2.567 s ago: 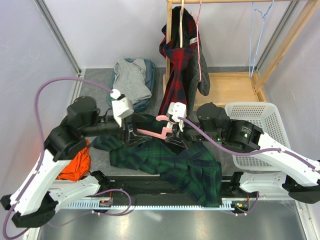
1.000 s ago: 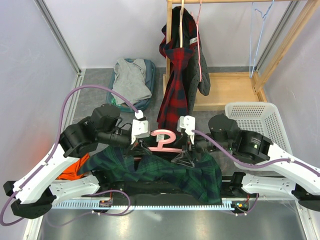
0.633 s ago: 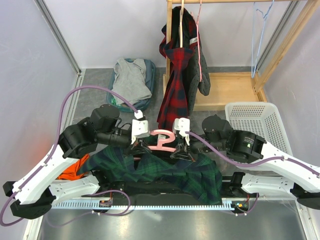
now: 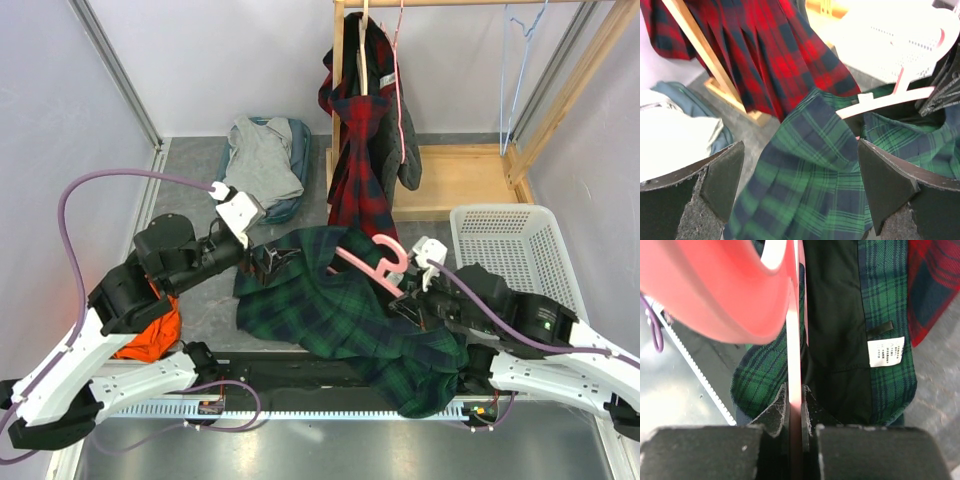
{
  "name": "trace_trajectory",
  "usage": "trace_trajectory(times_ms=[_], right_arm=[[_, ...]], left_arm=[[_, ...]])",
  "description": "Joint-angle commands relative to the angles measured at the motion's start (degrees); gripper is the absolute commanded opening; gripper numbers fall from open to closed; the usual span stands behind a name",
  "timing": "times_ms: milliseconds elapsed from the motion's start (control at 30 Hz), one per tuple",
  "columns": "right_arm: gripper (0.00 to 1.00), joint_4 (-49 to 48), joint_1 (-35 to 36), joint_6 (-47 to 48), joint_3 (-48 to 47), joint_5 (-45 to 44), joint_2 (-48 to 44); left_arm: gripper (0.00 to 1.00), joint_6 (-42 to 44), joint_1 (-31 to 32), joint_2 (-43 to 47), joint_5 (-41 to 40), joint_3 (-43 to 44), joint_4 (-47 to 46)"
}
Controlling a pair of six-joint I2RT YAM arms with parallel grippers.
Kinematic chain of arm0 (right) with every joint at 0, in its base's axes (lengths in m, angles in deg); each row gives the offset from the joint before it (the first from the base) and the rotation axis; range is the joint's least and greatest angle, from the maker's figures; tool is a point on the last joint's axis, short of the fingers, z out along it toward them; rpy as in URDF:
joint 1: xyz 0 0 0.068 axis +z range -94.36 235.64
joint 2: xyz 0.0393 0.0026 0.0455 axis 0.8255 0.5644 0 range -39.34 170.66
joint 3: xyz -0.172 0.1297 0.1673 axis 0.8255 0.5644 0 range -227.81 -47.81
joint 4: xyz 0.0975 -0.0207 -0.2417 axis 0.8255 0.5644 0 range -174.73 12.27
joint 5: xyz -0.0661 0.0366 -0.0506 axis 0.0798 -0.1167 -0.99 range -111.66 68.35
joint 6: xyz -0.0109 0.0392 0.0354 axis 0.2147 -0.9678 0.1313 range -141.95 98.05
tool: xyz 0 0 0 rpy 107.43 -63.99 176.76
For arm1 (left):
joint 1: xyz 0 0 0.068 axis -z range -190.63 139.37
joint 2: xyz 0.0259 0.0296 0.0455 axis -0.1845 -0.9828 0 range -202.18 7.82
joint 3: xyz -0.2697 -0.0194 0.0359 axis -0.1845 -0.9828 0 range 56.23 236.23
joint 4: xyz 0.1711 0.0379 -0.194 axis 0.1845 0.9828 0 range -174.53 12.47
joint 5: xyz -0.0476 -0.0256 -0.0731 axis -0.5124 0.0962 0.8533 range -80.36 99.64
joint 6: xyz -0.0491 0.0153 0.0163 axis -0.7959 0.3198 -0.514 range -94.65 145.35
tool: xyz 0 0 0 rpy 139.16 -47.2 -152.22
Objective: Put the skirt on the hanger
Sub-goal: Hang the skirt on the hanger.
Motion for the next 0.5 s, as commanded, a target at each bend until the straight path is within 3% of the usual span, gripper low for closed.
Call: trace_trajectory(times_ms=[0,133,300,467], right_arm=[[0.00,0.16,-0.10,-6.26,0.35,-5.73,-2.78],[0.00,1.48,-0.10,-7.93,0.79,-6.52,-4.10],[0.00,2.09,-0.10,-9.86,0.70,-8.01,-5.77],[0.00,2.88,-0.10,-11.88,0.44,-8.80,-6.83]], left_arm=[[0.99,-1.80,0.04,-3.08,1.81,0.39,-7.96],[0.99,-4.25,0.04,-11.16,6.84,4.07,-16.56],[0.98,-11.46,-0.05,-30.46,15.86,15.04,-21.94],[0.96,-14.63,-0.23,-44.03,21.87,23.15,-24.84]])
